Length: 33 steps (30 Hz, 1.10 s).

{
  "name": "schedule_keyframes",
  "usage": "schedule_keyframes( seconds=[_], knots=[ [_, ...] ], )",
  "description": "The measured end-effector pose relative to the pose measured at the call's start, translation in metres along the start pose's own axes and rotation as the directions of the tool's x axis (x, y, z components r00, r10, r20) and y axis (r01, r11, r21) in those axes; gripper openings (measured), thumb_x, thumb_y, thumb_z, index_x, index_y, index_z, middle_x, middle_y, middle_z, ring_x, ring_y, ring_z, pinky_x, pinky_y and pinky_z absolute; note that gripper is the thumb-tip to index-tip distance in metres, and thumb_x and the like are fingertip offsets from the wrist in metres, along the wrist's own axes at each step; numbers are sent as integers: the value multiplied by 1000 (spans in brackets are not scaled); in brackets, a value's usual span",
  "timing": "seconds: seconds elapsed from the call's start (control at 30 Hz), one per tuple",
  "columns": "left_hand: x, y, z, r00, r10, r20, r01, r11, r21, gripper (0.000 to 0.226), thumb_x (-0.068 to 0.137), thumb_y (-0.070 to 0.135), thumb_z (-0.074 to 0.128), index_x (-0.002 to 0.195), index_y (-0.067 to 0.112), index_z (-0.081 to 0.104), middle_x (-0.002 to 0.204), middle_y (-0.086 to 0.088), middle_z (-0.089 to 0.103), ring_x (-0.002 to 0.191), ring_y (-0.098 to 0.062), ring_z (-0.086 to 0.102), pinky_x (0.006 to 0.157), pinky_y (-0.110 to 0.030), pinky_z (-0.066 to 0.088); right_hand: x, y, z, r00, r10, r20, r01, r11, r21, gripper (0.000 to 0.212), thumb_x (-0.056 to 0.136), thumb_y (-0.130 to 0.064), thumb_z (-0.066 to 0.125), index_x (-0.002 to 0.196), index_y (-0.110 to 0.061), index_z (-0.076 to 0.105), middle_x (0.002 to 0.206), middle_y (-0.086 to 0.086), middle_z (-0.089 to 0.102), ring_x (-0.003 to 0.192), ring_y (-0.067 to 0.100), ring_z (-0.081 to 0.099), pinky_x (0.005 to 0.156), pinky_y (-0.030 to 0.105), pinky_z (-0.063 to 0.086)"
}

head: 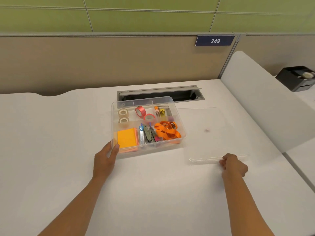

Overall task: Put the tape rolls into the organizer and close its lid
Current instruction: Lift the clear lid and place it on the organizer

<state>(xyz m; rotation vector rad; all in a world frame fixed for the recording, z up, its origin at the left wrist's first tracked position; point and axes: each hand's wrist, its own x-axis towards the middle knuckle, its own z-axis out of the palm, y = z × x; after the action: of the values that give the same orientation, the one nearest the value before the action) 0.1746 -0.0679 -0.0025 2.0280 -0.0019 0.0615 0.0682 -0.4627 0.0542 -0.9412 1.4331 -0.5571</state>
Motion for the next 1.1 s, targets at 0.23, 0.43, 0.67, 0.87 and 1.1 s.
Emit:
schedule_keyframes(
  seconds=[0.23,0.43,0.67,0.87,1.1],
  knots=[
    [0,1,-1,1000,-2,7,2,1000,-27,51,90,51,49,130,21,58,127,1,63,117,-13,56,101,-35,44,0,-24,4,918,-211,335,101,943,316,30,85,10,55,101,-12,46,93,13,61,81,26,68,75,42,57],
    [3,6,-3,1000,0,10,1,995,-98,45,92,50,47,124,22,62,120,6,65,107,9,55,87,-5,39,-23,-58,26,711,-624,326,579,781,233,34,83,8,56,83,-26,50,97,12,69,86,26,71,73,43,59],
    [31,18,-19,972,-169,-165,99,925,-366,61,84,66,45,116,18,65,116,-4,64,109,-21,60,93,-41,48,-53,-79,63,165,-881,443,962,243,126,29,87,-13,62,77,-30,41,78,-15,66,74,2,61,68,16,46],
    [67,55,-52,963,-267,28,234,783,-576,73,80,75,34,114,17,63,115,-8,65,101,-25,64,80,-38,50,-75,-71,85,-216,-801,558,934,-4,357,34,83,19,54,81,-15,55,101,4,70,104,21,66,109,41,36],
    [75,63,-71,887,-235,399,457,580,-674,62,84,60,51,117,9,64,98,-5,72,88,-18,69,76,-29,53,-85,-50,95,-430,-627,650,870,-94,484,14,80,9,65,89,-2,70,107,18,69,111,31,61,106,50,38]
  ],
)
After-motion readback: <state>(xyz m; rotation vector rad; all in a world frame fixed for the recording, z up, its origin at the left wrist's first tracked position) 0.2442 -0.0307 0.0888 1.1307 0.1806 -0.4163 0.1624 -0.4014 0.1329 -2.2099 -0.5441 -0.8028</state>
